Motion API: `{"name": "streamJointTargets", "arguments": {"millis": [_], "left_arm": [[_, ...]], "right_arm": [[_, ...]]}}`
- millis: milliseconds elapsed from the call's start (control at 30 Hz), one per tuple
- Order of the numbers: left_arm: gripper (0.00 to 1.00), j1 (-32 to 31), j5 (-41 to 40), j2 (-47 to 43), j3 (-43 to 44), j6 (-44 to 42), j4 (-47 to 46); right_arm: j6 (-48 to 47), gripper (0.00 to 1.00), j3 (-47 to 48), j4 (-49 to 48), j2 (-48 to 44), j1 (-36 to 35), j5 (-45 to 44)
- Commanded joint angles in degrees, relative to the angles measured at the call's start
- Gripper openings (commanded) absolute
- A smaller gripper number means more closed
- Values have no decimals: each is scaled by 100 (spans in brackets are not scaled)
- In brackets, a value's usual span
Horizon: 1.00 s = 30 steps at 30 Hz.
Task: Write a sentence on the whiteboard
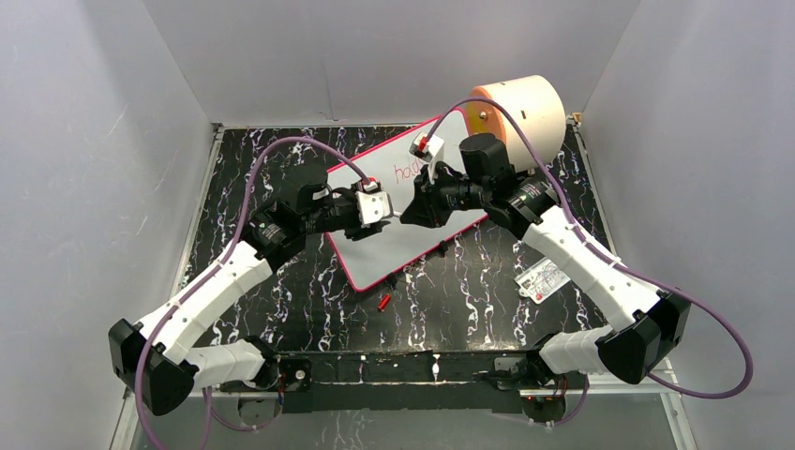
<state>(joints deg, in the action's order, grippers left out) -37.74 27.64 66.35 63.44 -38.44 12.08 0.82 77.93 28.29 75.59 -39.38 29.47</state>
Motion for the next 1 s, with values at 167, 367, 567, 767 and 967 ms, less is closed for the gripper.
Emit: {"name": "streamJointTargets", "arguments": {"millis": [167,367,567,767,967], "left_arm": [[37,-39,455,-8,-304,-290,-315],[21,-32,488,-3,-327,-270,-390],[0,-36,418,-169,-553,-300,-529],[0,-40,293,-266,-671,-273,-637],[0,-33,152,-255,-642,-169,-632]], "right_arm": [[-31,0,56,-386,23,17,371],[83,0,-9,-526,80,18,453],[539,4,-268,-1032,-87,18,200],[836,35,-415,-1235,-92,18,278],[1044,47,-486,-1387,-96,13,244]]}}
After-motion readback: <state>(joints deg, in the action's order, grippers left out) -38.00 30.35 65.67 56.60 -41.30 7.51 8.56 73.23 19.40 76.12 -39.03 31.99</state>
